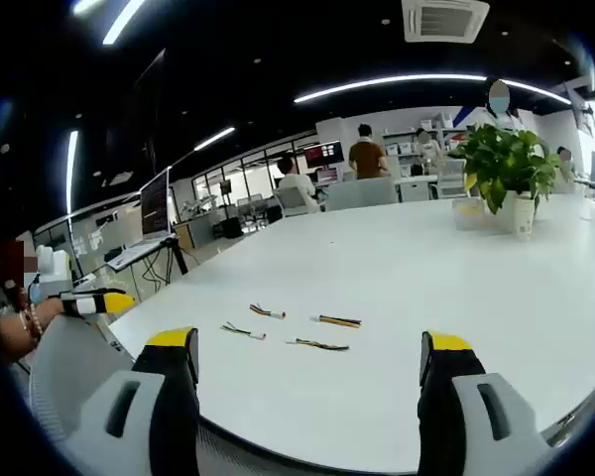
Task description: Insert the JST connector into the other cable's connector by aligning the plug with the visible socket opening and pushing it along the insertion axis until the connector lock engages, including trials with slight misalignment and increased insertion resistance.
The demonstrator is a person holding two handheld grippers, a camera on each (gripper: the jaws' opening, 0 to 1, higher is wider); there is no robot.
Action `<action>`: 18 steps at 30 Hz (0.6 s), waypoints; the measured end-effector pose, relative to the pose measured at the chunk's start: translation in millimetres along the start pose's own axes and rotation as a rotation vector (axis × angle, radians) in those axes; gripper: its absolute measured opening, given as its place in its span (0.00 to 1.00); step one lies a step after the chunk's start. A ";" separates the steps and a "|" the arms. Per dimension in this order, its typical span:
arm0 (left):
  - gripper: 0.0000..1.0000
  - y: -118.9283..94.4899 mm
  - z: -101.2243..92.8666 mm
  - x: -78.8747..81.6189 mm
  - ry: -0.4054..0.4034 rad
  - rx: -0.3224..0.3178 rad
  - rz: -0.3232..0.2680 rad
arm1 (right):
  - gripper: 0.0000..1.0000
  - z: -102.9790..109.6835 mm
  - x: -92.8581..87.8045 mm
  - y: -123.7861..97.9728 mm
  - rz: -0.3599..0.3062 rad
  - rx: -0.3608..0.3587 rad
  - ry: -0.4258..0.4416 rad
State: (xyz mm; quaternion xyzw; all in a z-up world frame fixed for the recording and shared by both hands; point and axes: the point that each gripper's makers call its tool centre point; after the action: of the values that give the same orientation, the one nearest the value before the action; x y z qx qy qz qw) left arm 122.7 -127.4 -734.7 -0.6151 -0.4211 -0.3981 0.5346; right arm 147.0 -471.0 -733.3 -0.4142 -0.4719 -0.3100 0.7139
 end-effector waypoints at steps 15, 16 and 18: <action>0.79 1.4 4.1 -0.1 0.003 0.002 -0.001 | 0.90 3.7 0.7 0.1 -0.006 0.025 0.013; 0.78 1.6 4.3 -0.2 0.004 0.002 -0.001 | 0.90 3.8 0.8 0.1 -0.007 0.026 0.013; 0.78 1.8 4.8 0.0 0.003 0.003 -0.002 | 0.90 4.1 0.9 0.2 -0.008 0.030 0.016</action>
State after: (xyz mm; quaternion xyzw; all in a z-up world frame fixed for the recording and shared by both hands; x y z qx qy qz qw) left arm 124.6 -122.7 -735.8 -0.6132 -0.4214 -0.3989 0.5361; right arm 145.8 -467.3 -731.7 -0.3991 -0.4723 -0.3091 0.7226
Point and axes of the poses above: the point that each gripper's makers call its tool centre point, and the gripper's own axes: y roughly forward along the fingers, z roughly to its left, x roughly out of its top, and after that the axes turned 3 degrees about z, right-handed
